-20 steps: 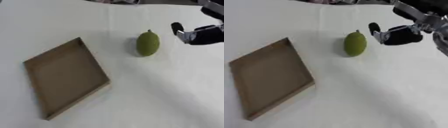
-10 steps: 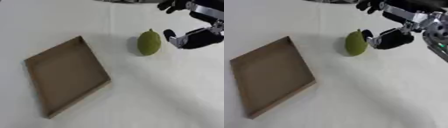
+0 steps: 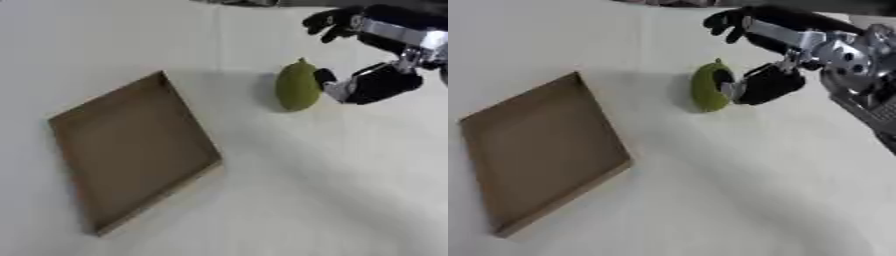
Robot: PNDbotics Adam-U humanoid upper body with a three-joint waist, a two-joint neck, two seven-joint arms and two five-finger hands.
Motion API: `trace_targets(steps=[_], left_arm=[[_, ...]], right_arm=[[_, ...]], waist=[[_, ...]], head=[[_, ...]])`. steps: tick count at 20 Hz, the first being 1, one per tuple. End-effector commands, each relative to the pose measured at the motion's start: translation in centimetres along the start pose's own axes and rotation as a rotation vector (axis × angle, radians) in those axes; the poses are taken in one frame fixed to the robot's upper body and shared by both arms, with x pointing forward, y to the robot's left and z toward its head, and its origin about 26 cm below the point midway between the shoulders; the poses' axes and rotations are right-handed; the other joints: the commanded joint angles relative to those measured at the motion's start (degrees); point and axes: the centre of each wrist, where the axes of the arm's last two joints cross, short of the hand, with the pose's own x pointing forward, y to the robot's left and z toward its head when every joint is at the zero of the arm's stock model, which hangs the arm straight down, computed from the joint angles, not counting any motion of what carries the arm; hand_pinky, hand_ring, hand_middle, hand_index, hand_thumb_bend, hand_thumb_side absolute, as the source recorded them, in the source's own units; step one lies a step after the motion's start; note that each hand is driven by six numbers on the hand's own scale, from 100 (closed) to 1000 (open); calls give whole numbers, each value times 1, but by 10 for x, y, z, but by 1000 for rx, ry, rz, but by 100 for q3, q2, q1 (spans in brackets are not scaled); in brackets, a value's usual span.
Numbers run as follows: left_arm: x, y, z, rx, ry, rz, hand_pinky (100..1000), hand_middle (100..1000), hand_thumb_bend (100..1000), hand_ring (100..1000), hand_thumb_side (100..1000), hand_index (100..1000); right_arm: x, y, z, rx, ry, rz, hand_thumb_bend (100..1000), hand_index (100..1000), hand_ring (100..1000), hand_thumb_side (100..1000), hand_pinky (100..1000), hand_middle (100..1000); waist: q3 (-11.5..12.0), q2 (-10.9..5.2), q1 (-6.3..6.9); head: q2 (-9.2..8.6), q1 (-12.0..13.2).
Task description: Pick up objects on the table and place them in the box.
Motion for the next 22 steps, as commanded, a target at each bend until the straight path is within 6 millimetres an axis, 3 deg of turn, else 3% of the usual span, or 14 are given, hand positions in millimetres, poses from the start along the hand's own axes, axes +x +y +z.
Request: trace_targets(steps=[1,13,22], left_arm=[[5,0,-7,-10,-28,6,580,513,100,528,591,733],[4,0,-5,-9,-19,8,579,512,100,527,592,732],[4,0,-3,-9,-12,11,578,512,100,526,592,731]], right_arm=[[-4,-5,-5,-6,35,42,100,993,912,156,967,919],[-34,11,-44,60,130,99,100,1000,934,170,981,940],[-52,21,-64,116,169,90,100,999,939,237,982,947]], waist=[[7,-131,24],[34,-125,28],[53,-124,30]], head=[[-8,-29],[-43,-28],[-81,-40]])
